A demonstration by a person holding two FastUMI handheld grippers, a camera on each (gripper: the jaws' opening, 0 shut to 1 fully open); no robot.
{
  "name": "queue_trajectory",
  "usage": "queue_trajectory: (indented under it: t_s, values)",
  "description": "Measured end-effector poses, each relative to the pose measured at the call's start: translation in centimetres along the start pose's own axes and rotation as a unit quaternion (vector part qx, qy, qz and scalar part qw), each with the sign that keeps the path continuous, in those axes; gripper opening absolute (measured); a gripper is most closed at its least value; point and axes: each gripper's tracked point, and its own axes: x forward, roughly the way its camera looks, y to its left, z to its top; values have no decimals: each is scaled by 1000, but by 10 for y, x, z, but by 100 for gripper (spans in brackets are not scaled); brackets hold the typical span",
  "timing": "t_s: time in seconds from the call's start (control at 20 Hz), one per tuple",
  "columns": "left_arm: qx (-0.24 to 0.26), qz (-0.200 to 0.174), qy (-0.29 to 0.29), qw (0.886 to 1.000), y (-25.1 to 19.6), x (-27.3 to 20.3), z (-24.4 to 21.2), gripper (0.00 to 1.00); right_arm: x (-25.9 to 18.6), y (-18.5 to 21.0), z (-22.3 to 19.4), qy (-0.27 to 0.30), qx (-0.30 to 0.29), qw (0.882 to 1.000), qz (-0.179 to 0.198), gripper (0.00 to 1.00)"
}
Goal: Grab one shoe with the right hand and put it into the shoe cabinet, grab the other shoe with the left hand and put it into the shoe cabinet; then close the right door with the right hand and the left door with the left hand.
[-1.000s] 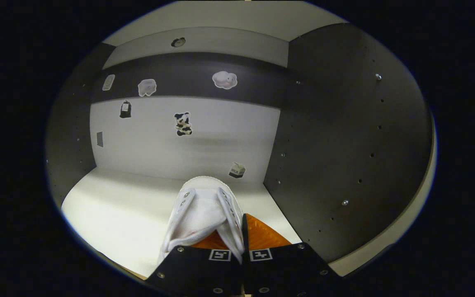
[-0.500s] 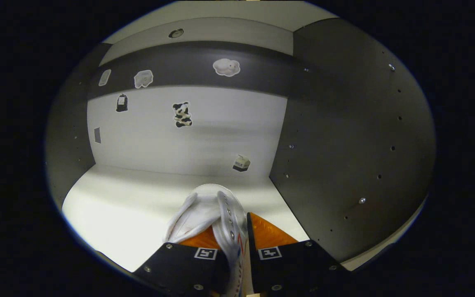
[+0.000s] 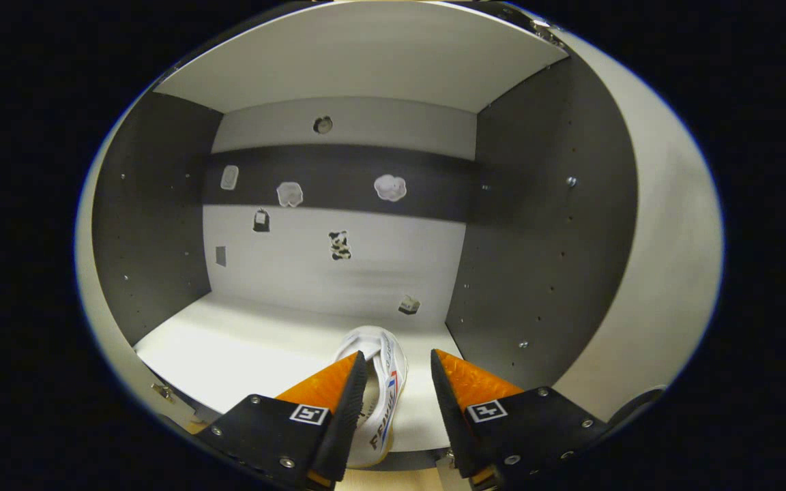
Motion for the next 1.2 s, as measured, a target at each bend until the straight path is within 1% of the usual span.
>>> queue_trajectory:
  t_s: [0.05,0.1,0.15,0.2,0.25,0.3,0.35,0.4,0.45,0.65,0.85,0.9,0.95,1.0,1.05,1.1,1.15,1.2]
  values:
    - [1,-2,-1,1000,-2,0,1,99,-16,0,10,-18,1,1000,4,65]
    - [1,-4,-2,1000,-4,0,2,96,-30,0,16,-32,1,999,7,68]
    - [0,-6,-2,1000,-6,0,2,96,-44,-1,22,-48,3,999,9,75]
    - [0,-7,-2,1000,-8,-1,2,96,-58,0,24,-60,7,998,14,77]
    - [0,-9,-1,1000,-10,-1,2,94,-76,1,23,-68,12,997,20,81]
    - [-1,-10,0,1000,-11,-2,1,94,-91,1,20,-74,16,997,24,83]
    - [-1,-11,2,1000,-13,-4,0,94,-104,0,16,-84,20,996,27,88]
    - [-1,-12,5,1000,-14,-4,-2,96,-118,-3,10,-92,20,995,27,90]
    - [-1,-13,8,1000,-15,-6,-4,96,-130,-7,2,-100,20,994,22,92]
    - [1,-13,22,1000,-18,-10,-13,96,-175,-17,-41,-119,44,992,11,93]
    - [-1,-13,39,999,-19,-13,-25,96,-205,-34,-84,-137,74,988,-4,93]
    - [-4,-11,50,999,-17,-13,-33,99,-212,-35,-93,-141,77,987,-2,93]
    - [-6,-8,65,998,-14,-14,-45,96,-219,-37,-101,-146,77,986,-2,93]
    - [-4,-5,82,997,-10,-15,-58,99,-226,-38,-107,-152,72,986,-3,94]
    - [4,-4,100,995,-6,-16,-72,100,-236,-40,-114,-158,62,985,-4,94]
    - [9,-11,123,992,-6,-18,-89,100,-243,-40,-120,-161,53,986,-4,94]
    - [9,-28,151,988,-10,-22,-108,97,-249,-38,-127,-161,46,986,-2,94]
    - [2,-45,183,982,-13,-27,-128,97,-255,-35,-134,-158,40,987,4,94]
